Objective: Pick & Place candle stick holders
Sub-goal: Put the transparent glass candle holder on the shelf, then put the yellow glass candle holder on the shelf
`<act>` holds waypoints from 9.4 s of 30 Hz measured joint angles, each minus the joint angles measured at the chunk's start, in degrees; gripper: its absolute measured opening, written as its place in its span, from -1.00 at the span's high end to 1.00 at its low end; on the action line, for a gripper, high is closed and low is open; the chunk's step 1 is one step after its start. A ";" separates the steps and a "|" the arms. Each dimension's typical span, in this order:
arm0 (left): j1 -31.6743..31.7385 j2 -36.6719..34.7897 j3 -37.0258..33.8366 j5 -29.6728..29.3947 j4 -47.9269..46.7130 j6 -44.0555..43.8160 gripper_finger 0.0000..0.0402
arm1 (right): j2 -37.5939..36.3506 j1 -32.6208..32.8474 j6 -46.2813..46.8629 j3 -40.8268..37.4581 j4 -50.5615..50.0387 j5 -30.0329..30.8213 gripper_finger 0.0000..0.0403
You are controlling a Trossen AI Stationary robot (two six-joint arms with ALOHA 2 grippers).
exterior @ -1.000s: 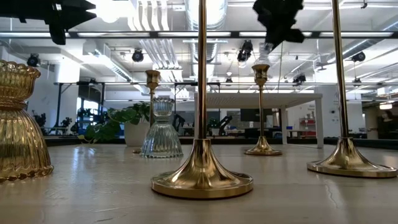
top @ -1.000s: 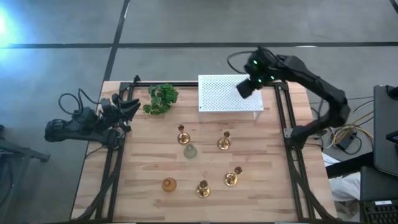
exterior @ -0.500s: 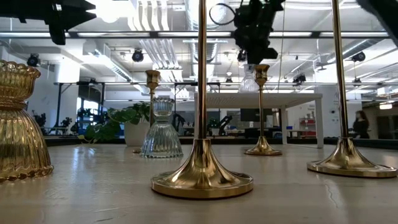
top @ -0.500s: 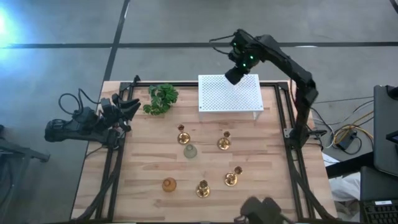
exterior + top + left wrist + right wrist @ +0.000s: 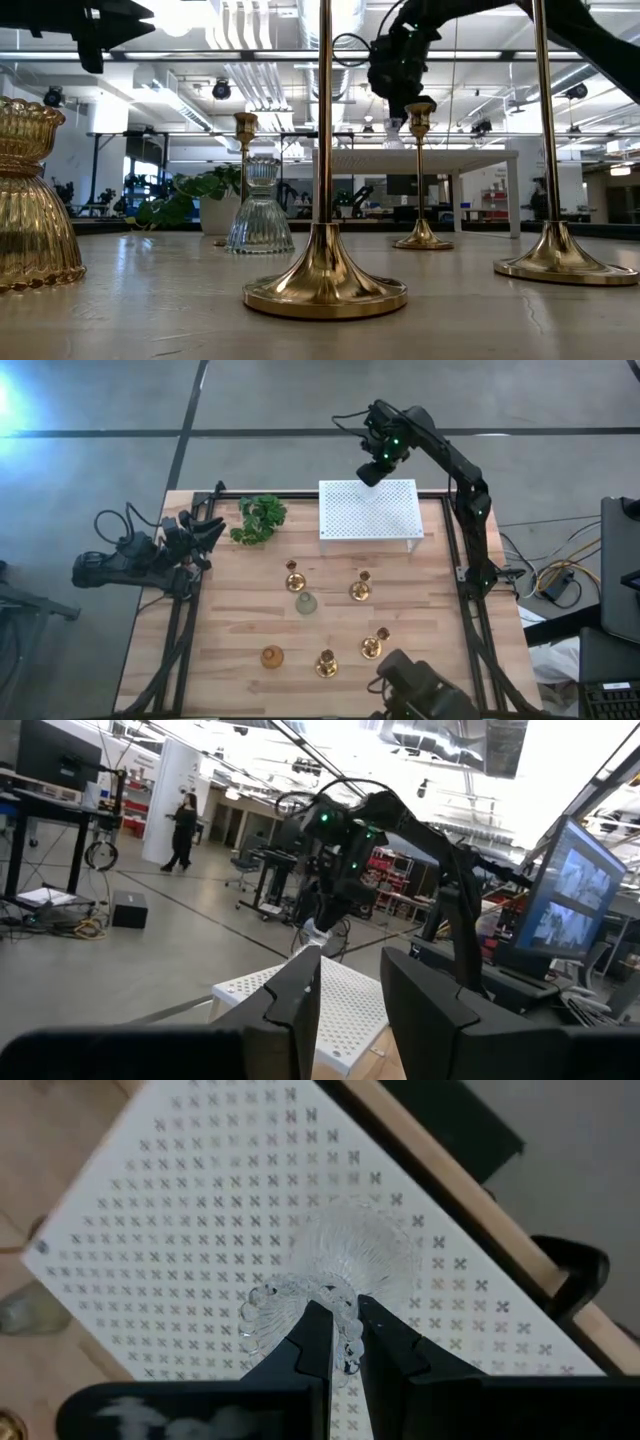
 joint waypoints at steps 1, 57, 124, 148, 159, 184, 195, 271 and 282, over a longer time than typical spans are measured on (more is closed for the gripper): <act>0.00 -0.01 0.00 0.00 0.00 0.00 0.44 | 0.17 -0.07 -0.27 0.06 -0.04 -0.34 0.89; 0.00 -0.02 0.00 -0.04 0.00 0.00 0.44 | 0.92 -2.35 -0.47 0.00 1.89 1.12 0.34; 0.00 0.00 0.42 -0.02 0.04 2.78 0.44 | -34.77 54.46 29.93 -0.18 -0.89 30.00 0.16; -0.02 3.75 8.95 6.96 -13.48 0.00 0.44 | -32.50 61.10 41.62 -15.74 -0.83 36.11 0.47; -0.02 20.76 24.15 23.92 -34.23 -3.78 0.44 | -48.34 65.32 62.84 -39.21 0.40 38.95 0.62; -25.92 44.70 30.40 31.68 -45.14 -25.95 0.65 | -55.44 66.55 66.95 -54.73 4.68 39.47 0.66; -37.47 45.03 19.06 21.59 -27.64 -38.22 0.64 | -55.32 66.55 66.65 -54.73 7.06 39.78 0.60; -20.22 62.94 18.95 45.11 -16.08 -30.16 0.85 | -55.25 66.54 64.27 -54.82 9.01 39.85 0.69; -13.81 51.30 23.17 49.08 -28.46 -30.56 0.85 | -55.27 66.52 61.93 -54.84 9.28 39.87 0.69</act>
